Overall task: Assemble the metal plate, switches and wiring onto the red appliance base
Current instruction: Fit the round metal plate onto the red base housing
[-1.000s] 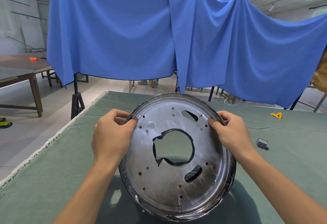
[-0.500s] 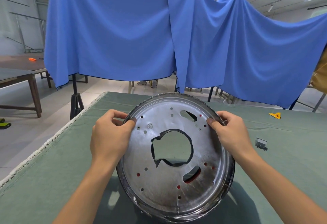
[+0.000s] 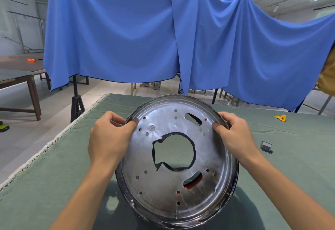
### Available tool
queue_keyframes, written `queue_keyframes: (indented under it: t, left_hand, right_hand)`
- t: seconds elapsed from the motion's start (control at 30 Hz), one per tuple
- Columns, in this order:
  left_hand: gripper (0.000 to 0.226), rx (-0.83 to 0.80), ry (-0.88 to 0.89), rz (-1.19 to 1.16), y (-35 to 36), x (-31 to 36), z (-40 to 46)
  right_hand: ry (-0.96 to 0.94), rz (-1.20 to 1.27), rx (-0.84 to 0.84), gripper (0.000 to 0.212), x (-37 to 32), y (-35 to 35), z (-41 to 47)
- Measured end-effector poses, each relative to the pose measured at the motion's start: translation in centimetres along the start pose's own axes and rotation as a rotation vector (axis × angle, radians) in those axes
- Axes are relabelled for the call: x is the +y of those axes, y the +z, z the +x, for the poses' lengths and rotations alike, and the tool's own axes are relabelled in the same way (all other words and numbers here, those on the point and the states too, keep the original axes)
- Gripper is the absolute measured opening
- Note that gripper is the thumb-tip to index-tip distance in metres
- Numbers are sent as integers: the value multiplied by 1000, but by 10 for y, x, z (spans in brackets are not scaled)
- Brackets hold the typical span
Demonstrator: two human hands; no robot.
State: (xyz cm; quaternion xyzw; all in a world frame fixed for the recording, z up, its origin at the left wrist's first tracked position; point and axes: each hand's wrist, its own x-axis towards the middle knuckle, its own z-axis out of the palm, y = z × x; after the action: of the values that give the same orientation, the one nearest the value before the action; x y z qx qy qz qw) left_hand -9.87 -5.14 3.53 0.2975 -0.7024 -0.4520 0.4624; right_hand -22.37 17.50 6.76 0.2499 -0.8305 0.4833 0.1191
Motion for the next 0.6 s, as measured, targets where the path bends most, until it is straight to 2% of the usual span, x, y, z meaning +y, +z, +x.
queue_keyframes:
  t: [0.3, 0.6]
  left_hand:
    - [30, 3, -23, -3, -3, 4, -2]
    - [12, -56, 8, -34, -1, 10, -9]
  right_hand:
    - [25, 99, -44, 34, -3, -2, -2]
    - [14, 110, 32, 22, 7, -1, 0]
